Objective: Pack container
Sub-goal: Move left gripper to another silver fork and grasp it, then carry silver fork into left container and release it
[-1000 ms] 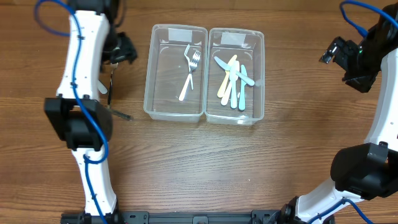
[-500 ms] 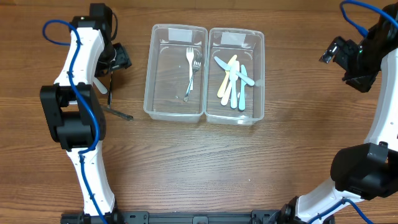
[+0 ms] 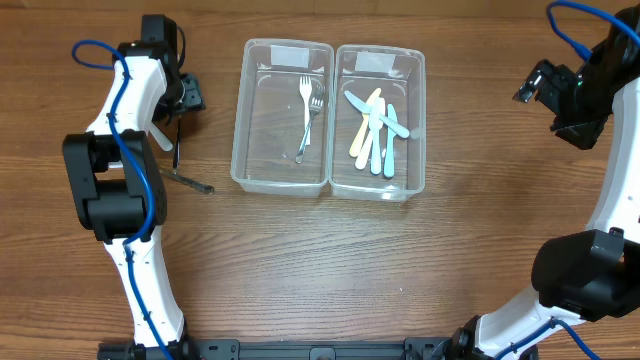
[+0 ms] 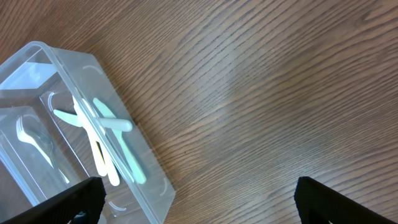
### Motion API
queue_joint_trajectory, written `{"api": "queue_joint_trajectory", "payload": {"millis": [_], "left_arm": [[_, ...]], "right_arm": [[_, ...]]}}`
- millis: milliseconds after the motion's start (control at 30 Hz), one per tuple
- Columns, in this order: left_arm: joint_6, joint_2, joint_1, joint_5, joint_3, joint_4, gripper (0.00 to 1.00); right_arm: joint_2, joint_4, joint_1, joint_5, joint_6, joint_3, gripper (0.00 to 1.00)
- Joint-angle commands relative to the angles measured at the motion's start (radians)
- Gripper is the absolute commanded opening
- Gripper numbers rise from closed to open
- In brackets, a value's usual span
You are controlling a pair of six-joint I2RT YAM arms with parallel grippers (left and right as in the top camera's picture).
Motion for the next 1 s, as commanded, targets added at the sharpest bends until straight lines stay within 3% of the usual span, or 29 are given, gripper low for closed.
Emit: {"api": "queue_joint_trajectory", "payload": {"millis": [0, 133, 367, 500, 567, 800, 967], "left_arm": [[0.025, -0.027, 0.006, -0.012, -0.034, -0.005, 0.63], [0.034, -0.027, 0.006, -0.027, -0.073, 0.000, 0.59], [0.163, -0.027, 0.006, -0.031, -0.133, 0.066, 0.49], [0.172, -0.027, 0.006, -0.027, -0.136, 0.075, 0.12], [0.178, -0.027, 0.006, -0.027, -0.136, 0.075, 0.04], [0.248, -0.032, 0.006, -0.027, -0.106, 0.034, 0.04], [0.250, -0.055, 0.004, -0.014, 0.081, -0.134, 0.04]], "right_arm": [[-0.009, 0.000, 0.006, -0.005, 0.008, 0.002, 1.00], [-0.009, 0.000, 0.006, -0.005, 0.008, 0.002, 1.00], [-0.009, 0.000, 0.006, -0.005, 0.008, 0.002, 1.00], [-0.009, -0.003, 0.006, -0.005, 0.008, 0.002, 1.00], [-0.009, -0.003, 0.006, -0.005, 0.007, 0.002, 1.00], [-0.009, -0.003, 0.006, -0.005, 0.008, 0.002, 1.00], [-0.009, -0.003, 0.006, -0.005, 0.008, 0.002, 1.00]]}}
